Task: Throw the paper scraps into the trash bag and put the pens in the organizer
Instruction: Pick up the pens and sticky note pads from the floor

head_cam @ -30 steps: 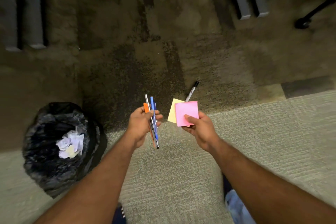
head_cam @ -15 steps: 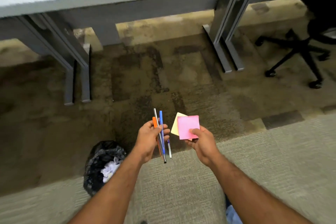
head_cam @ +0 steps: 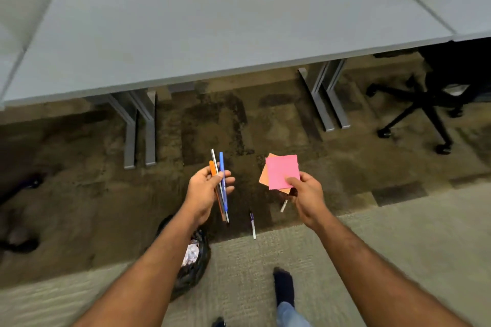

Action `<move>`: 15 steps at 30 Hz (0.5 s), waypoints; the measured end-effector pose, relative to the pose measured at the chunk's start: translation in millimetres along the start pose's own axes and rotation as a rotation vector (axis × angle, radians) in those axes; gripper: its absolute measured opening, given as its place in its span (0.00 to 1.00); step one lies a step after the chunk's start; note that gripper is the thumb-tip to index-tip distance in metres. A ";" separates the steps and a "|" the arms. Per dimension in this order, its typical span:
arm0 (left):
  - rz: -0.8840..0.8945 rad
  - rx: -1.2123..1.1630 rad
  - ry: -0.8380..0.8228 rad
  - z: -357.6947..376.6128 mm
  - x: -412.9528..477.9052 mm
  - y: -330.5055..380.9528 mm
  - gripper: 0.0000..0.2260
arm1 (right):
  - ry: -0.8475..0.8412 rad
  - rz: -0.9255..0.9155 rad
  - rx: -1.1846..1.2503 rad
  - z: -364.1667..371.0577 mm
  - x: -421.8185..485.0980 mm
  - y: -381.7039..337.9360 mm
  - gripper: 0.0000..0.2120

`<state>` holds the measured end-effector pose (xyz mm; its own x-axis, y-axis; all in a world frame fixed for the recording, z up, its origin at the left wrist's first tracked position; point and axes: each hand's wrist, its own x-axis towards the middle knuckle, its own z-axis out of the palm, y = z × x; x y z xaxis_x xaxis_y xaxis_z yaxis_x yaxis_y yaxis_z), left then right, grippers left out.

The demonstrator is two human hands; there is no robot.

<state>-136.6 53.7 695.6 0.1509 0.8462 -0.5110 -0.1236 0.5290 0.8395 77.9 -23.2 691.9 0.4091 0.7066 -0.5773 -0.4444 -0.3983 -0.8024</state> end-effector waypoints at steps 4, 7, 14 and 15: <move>0.038 -0.012 0.056 12.6 0.0 33.1 0.12 | -0.066 -0.025 -0.111 3.9 7.2 -39.1 0.09; 0.041 -0.039 0.089 23.6 -2.0 51.7 0.12 | -0.119 -0.035 -0.157 8.5 11.7 -65.7 0.13; 0.082 -0.051 0.155 27.6 -3.3 83.3 0.13 | -0.187 -0.067 -0.241 28.5 24.7 -111.7 0.11; 0.087 -0.052 0.160 25.6 -1.1 87.8 0.14 | -0.188 -0.067 -0.242 34.0 28.0 -115.9 0.11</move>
<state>-122.5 97.6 774.5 -0.0199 0.8859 -0.4634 -0.1801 0.4527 0.8733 113.8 62.7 773.9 0.2668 0.8225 -0.5022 -0.2092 -0.4593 -0.8633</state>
